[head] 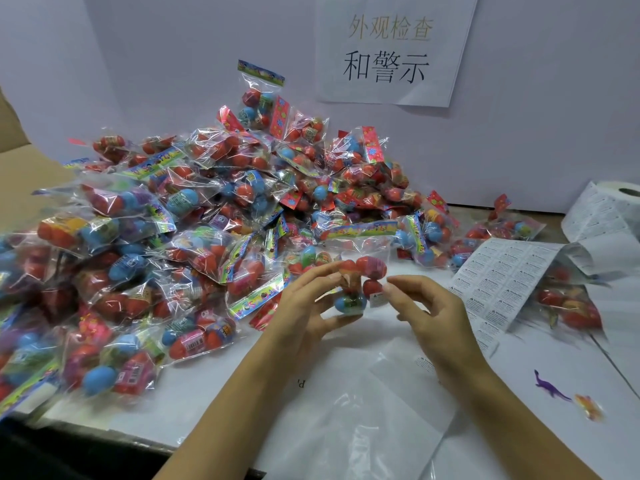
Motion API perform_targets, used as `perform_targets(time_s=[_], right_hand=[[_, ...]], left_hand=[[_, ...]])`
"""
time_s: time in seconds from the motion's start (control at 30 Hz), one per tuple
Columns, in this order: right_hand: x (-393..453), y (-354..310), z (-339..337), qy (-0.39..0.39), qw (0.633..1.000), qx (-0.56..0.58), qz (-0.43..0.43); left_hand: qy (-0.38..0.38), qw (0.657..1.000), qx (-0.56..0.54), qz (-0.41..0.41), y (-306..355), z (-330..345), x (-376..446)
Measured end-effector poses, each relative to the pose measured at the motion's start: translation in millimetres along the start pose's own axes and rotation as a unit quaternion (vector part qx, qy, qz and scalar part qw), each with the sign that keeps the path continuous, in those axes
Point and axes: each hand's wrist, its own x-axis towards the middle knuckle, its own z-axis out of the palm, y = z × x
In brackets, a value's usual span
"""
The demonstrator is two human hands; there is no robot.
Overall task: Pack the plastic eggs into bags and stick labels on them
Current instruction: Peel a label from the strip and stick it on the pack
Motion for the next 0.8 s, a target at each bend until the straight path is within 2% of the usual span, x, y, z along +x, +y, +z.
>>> perform_targets(time_s=[0.13, 0.27, 0.37, 0.47, 0.63, 0.8], right_hand=[[-0.9, 1.2, 2.1, -0.08, 0.997, 0.003, -0.004], [1.4, 3.3, 2.5, -0.056, 0.997, 0.042, 0.018], [3.8, 1.5, 2.5, -0.055, 0.989, 0.119, 0.065], [3.3, -1.8, 2.4, -0.068, 0.985, 0.141, 0.076], [-1.9, -4.6, 4.8, -0.126, 0.985, 0.108, 0.044], [-5.6, -8.5, 3.1, -0.124, 0.992, 0.021, -0.008]], left_hand=[[-0.062, 0.998, -0.025, 0.013, 0.1, 1.2, -2.8], [-0.093, 0.996, -0.01, 0.009, -1.7, 2.9, -5.8], [-0.088, 0.996, -0.008, 0.009, -1.5, 2.4, -5.3], [-0.085, 0.996, -0.015, 0.008, -1.7, 0.5, -3.8], [-0.069, 0.997, 0.009, 0.018, -4.5, -3.3, 0.9], [-0.042, 0.997, 0.058, 0.042, -6.4, -3.5, 2.0]])
